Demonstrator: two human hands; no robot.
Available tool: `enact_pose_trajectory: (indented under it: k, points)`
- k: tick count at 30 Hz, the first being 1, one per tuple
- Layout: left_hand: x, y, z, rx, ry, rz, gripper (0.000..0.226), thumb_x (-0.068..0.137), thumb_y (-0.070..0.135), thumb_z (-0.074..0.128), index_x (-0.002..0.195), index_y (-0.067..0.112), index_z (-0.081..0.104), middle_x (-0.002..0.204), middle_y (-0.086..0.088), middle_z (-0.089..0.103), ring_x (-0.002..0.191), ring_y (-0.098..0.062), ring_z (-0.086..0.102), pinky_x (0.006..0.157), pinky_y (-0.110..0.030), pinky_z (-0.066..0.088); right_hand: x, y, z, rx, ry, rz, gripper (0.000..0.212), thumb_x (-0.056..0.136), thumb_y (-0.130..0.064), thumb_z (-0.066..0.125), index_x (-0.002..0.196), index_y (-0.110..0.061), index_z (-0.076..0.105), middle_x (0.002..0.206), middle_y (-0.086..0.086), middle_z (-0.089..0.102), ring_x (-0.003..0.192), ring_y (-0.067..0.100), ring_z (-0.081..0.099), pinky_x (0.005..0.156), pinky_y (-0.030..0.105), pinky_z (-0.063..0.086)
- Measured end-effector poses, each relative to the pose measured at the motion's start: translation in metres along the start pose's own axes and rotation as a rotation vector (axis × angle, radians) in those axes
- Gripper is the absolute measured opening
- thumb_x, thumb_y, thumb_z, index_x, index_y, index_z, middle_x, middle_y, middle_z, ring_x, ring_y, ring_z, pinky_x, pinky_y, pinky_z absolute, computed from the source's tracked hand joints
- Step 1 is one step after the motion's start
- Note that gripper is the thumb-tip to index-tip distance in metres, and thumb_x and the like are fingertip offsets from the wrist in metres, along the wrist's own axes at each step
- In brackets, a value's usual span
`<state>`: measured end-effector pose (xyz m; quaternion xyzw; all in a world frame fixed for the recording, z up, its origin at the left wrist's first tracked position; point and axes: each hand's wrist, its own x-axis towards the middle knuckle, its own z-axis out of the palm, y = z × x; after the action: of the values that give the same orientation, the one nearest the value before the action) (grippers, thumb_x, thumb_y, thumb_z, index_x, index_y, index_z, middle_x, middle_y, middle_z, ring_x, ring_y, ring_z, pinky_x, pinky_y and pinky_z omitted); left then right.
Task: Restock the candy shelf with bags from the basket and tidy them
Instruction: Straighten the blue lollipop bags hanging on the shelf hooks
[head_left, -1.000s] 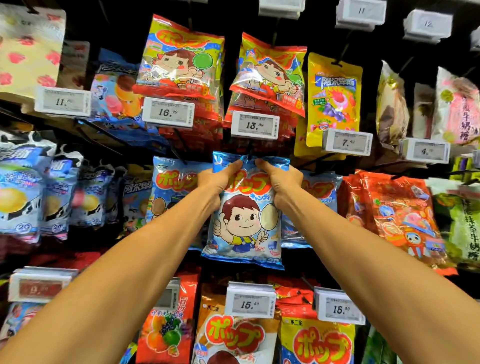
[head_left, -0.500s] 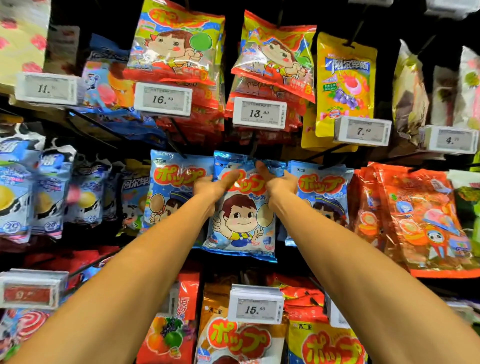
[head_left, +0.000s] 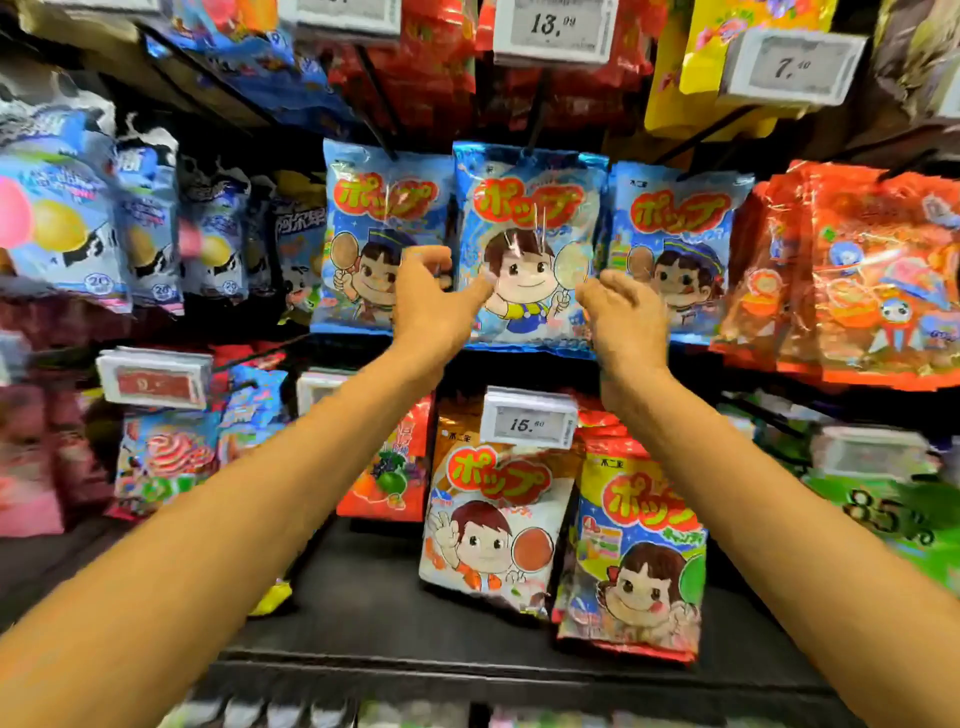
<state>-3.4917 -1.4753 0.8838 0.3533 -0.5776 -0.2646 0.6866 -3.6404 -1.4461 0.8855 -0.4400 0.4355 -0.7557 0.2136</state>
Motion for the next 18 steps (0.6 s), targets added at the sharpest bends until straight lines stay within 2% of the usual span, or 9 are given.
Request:
enact_pose_trajectory:
  k: [4, 7, 10, 13, 16, 18]
  points:
    - [-0.082, -0.017, -0.027, -0.121, -0.138, -0.041, 0.008, 0.089, 0.006, 0.065, 0.092, 0.013, 0.065, 0.089, -0.002, 0.068, 0.085, -0.013, 0.063, 0.081, -0.029, 0.053, -0.080, 0.030, -0.039, 0.032, -0.140, 0.024, 0.016, 0.088, -0.002, 0.064, 0.103, -0.007, 0.067, 0.083, 0.000, 0.069, 0.076, 0.007, 0.065, 0.073, 0.020, 0.054]
    - [-0.149, -0.049, -0.046, -0.127, -0.201, -0.144, 0.021, 0.089, 0.003, 0.061, 0.080, 0.020, 0.066, 0.081, 0.005, 0.069, 0.076, -0.008, 0.064, 0.066, -0.019, 0.051, -0.146, 0.060, -0.071, -0.009, -0.155, -0.029, 0.013, 0.085, -0.002, 0.067, 0.088, -0.014, 0.070, 0.081, -0.008, 0.072, 0.077, 0.005, 0.065, 0.072, 0.018, 0.051]
    - [-0.218, -0.101, -0.067, -0.114, -0.207, -0.367, 0.023, 0.090, 0.000, 0.056, 0.078, 0.018, 0.065, 0.073, 0.008, 0.069, 0.062, -0.004, 0.061, 0.055, -0.016, 0.048, -0.213, 0.104, -0.102, -0.046, -0.128, -0.030, 0.021, 0.083, -0.004, 0.068, 0.082, -0.025, 0.069, 0.077, -0.017, 0.070, 0.074, -0.003, 0.063, 0.072, 0.011, 0.048]
    - [-0.295, -0.170, -0.089, -0.010, -0.229, -0.643, 0.015, 0.091, 0.003, 0.056, 0.081, 0.010, 0.065, 0.068, 0.007, 0.066, 0.059, -0.004, 0.059, 0.054, -0.018, 0.048, -0.277, 0.185, -0.133, -0.163, -0.222, 0.259, 0.027, 0.083, -0.001, 0.066, 0.078, -0.027, 0.071, 0.070, -0.011, 0.067, 0.068, 0.004, 0.060, 0.067, 0.018, 0.049]
    - [-0.377, -0.238, -0.107, 0.142, -0.271, -0.920, 0.016, 0.096, 0.004, 0.053, 0.096, -0.002, 0.067, 0.071, -0.006, 0.058, 0.059, -0.004, 0.053, 0.055, -0.018, 0.042, -0.347, 0.277, -0.168, -0.352, -0.327, 0.605, 0.017, 0.090, 0.003, 0.061, 0.085, -0.011, 0.070, 0.065, -0.005, 0.061, 0.059, 0.004, 0.054, 0.063, 0.027, 0.045]
    - [-0.438, -0.285, -0.124, 0.246, -0.250, -1.171, 0.013, 0.098, 0.005, 0.053, 0.095, 0.002, 0.065, 0.071, -0.005, 0.059, 0.061, -0.009, 0.054, 0.053, -0.020, 0.043, -0.397, 0.341, -0.198, -0.460, -0.369, 0.880, 0.017, 0.092, 0.003, 0.058, 0.091, -0.009, 0.069, 0.076, 0.003, 0.063, 0.069, 0.011, 0.058, 0.072, 0.034, 0.049]
